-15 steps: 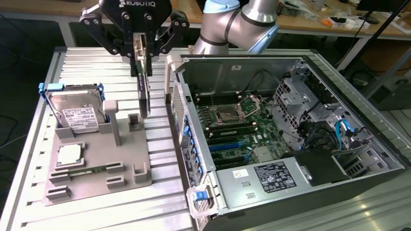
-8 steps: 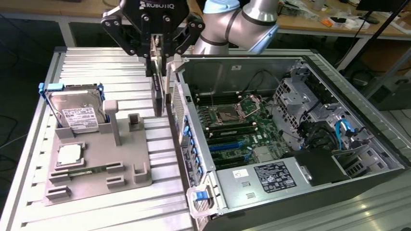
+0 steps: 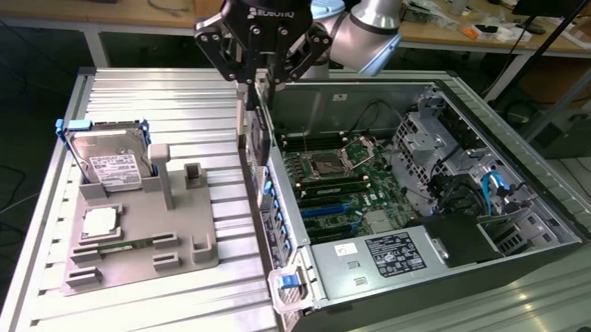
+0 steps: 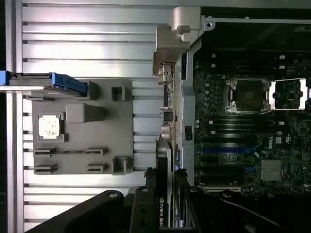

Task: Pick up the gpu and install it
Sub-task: 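Pick up the gpu and move the gpu toward the slot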

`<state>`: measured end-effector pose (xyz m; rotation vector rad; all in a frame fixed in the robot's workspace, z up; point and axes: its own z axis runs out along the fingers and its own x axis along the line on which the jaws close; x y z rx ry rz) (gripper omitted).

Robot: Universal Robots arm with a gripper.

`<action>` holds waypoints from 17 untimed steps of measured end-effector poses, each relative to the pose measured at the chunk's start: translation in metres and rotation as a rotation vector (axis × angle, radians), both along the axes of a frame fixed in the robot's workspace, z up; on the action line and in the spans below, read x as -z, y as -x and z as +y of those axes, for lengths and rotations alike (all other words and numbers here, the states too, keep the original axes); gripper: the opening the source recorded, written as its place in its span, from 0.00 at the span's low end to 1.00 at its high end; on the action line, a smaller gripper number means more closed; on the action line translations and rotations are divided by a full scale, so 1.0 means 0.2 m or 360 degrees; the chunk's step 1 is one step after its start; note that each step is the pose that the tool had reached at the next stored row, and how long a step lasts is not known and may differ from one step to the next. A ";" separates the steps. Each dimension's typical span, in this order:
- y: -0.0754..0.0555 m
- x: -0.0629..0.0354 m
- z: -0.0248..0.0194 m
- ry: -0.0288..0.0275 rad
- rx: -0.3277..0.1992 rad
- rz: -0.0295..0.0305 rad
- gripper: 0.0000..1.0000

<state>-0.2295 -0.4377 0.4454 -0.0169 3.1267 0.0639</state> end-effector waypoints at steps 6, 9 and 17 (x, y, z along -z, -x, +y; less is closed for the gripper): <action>-0.14 0.012 0.000 0.00001 0.0000 -0.00001 0.27; -0.21 0.026 0.000 0.00002 0.0000 -0.00037 0.27; -0.39 0.059 0.000 0.00009 0.0000 -0.00121 0.27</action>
